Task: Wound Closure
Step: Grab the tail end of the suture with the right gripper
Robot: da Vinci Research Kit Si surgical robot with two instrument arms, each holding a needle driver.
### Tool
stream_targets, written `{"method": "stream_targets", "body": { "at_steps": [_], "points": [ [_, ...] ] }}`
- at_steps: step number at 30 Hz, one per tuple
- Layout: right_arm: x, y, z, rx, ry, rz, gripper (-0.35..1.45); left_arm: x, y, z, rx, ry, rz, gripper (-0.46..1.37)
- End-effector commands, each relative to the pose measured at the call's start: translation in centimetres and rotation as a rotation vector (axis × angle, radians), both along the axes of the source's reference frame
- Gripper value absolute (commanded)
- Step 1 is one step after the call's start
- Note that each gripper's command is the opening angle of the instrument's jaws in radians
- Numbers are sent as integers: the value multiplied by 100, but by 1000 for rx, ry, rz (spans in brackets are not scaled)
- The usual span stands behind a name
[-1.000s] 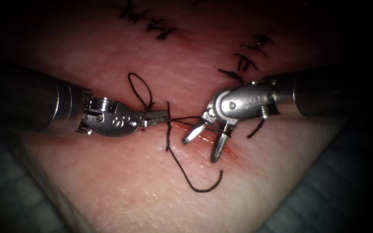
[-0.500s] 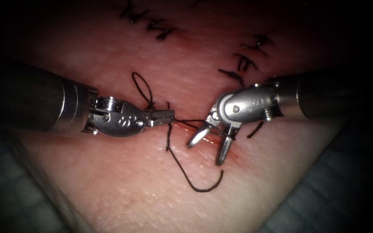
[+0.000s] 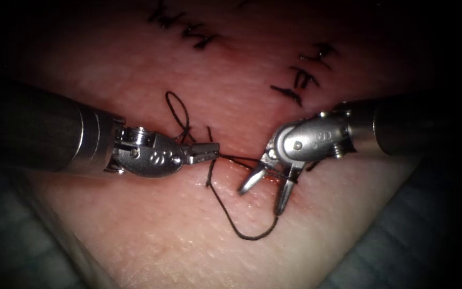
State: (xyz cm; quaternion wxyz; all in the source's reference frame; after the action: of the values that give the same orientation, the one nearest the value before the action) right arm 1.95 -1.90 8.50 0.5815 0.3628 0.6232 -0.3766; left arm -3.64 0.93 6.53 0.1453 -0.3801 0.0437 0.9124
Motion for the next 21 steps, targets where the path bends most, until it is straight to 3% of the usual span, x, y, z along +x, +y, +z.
{"method": "stream_targets", "body": {
  "at_steps": [1, 21],
  "points": [
    [-1, -2, 2, -3, 1, -5, 96, -1, 0, 0, 6, -1, 4, -35],
    [-8, -24, -6, -16, 8, -62, 95, -7, 2, 0, 5, 3, -1, -35]
  ]
}}
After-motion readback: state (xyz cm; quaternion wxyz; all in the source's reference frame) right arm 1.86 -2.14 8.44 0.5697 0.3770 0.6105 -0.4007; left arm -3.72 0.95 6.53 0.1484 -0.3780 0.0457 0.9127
